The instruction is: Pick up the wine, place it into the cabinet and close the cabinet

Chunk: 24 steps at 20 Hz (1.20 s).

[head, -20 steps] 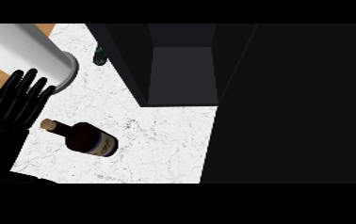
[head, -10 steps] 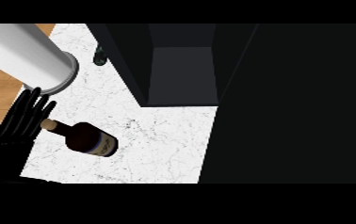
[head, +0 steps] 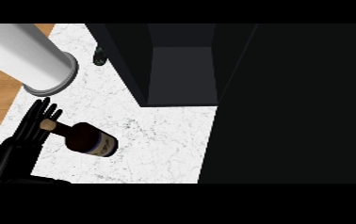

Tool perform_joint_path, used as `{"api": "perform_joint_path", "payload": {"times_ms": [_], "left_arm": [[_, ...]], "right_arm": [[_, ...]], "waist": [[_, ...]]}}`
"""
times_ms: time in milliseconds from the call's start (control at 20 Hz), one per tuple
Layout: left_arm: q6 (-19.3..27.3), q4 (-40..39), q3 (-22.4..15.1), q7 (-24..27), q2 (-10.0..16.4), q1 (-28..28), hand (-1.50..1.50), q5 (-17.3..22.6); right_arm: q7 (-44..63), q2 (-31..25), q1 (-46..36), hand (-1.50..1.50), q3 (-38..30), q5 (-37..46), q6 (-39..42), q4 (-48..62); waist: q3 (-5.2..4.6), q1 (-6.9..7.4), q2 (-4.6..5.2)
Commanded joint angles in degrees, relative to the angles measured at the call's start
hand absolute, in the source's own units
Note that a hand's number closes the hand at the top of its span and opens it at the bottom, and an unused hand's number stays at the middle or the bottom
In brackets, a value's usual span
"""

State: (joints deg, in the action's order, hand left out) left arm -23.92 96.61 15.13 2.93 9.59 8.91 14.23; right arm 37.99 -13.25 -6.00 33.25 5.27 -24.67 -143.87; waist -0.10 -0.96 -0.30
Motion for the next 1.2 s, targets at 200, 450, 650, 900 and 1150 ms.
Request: {"api": "perform_joint_path", "payload": {"times_ms": [200,450,650,900,1150], "left_arm": [[0.06,-13.20,-0.55,9.76,-0.58,-3.72,-1.50,-7.10],[0.18,-16.93,1.26,10.17,0.81,-6.06,-1.50,-6.08],[-0.63,-22.90,0.24,16.58,0.20,-5.63,-1.50,-9.04],[-4.42,-32.46,0.54,18.41,1.32,-9.88,-1.50,-7.65],[-7.47,-37.72,-0.73,22.74,0.61,-9.07,-1.50,-8.50]], "right_arm": [[5.00,-4.00,2.43,-1.50,-0.14,4.56,-0.11,-12.89],[6.27,-3.61,0.45,-1.50,1.71,7.11,-1.58,-12.24],[3.62,-5.30,4.12,-1.50,5.73,8.99,-2.73,-12.85],[2.94,-4.11,2.09,-1.50,6.95,9.28,-4.45,-9.41],[-0.14,-7.43,4.24,-1.50,4.48,5.89,-4.08,-11.44]], "waist": [[-0.01,-0.41,0.07],[0.00,0.02,0.00],[-0.01,-0.50,-0.10],[-0.01,-0.26,0.04],[0.05,-0.29,0.05]]}}
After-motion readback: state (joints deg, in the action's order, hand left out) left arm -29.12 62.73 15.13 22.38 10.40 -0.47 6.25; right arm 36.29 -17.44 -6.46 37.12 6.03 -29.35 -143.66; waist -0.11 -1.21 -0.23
